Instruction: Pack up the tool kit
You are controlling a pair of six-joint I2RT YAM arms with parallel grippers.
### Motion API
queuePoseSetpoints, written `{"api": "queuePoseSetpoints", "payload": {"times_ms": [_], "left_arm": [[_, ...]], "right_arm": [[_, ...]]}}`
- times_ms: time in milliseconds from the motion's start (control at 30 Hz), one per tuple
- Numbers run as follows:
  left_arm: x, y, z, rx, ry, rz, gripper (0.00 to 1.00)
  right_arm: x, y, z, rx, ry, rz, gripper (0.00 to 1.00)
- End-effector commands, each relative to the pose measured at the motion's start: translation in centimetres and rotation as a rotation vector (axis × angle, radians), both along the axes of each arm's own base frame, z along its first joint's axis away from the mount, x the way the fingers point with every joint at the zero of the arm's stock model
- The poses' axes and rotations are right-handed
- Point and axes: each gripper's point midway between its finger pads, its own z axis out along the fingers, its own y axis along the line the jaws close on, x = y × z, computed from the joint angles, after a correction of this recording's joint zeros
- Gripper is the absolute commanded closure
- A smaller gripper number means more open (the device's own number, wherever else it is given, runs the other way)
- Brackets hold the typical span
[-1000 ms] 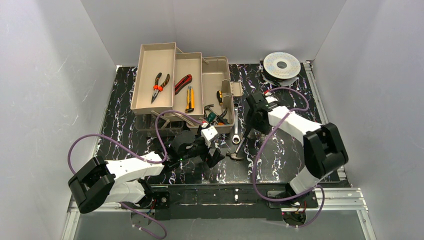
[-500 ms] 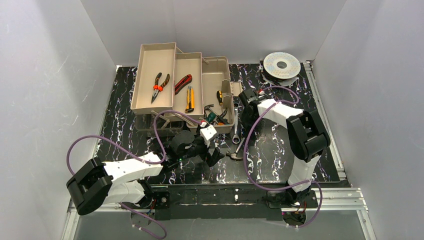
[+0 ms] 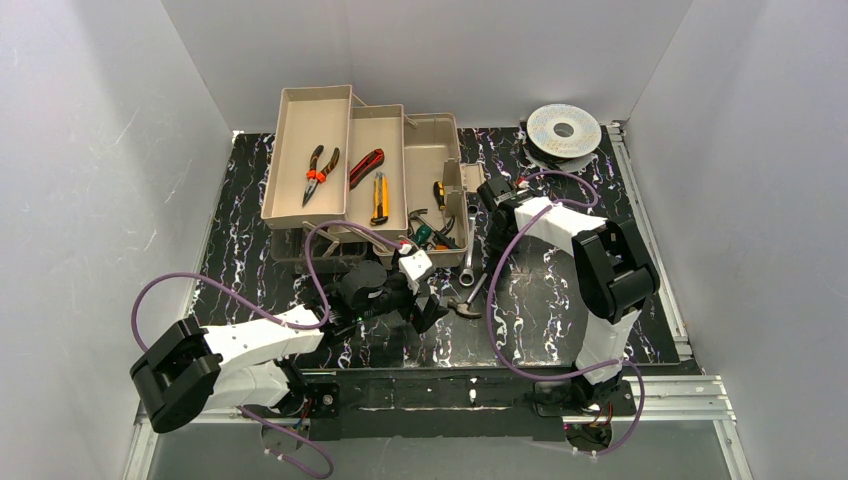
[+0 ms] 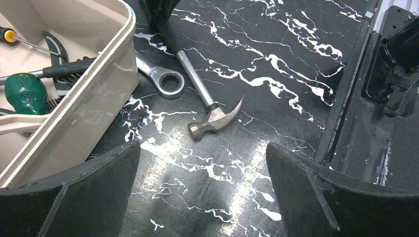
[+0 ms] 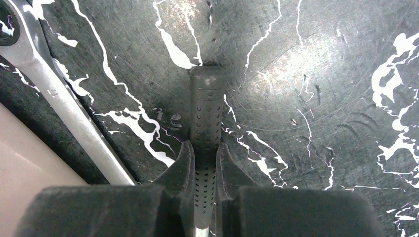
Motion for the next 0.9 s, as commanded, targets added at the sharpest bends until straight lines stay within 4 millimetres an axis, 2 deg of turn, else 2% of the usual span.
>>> {"api": "queuePoseSetpoints", "payload": {"times_ms": [0,167,400,500,633,767,867], "left_arm": [[-0.1,0.4,0.4,-0.004,-0.022,0.003,0.00],[-0.2,0.4,0.4,-0.005,-0.023,0.004,0.01],[-0.2,0.5,0.5,-0.008,-0.024,0.004,0.01],[-0.2,0.5,0.6,-0.013,-0.025,0.005,0.00],[-0.2,0.5,0.4,-0.010,-0.023,0.005,0.00],[-0.2,0.5,0.5,-0.014,-0.026,0.006,0.01],[-0.1,0.6,0.5,-0.014,-0.030,0.013,0.00]], "right_arm": [[0.2,-0.3,2.2,0.001,-0.048,0.003,0.99],[0.0,-0.9,5.8,0.003,-0.138,0.062,0.99],[-0.4,-0.2,12.2,0.081,-0.313,0.232,0.99],[-0.1,1.4,15.3,0.155,-0.390,0.319,0.99],[0.6,4.4,20.2,0.280,-0.534,0.461,0.99],[2.4,6.9,24.8,0.341,-0.668,0.568,0.99],[4.1,8.5,27.1,0.357,-0.729,0.632,0.99]]}}
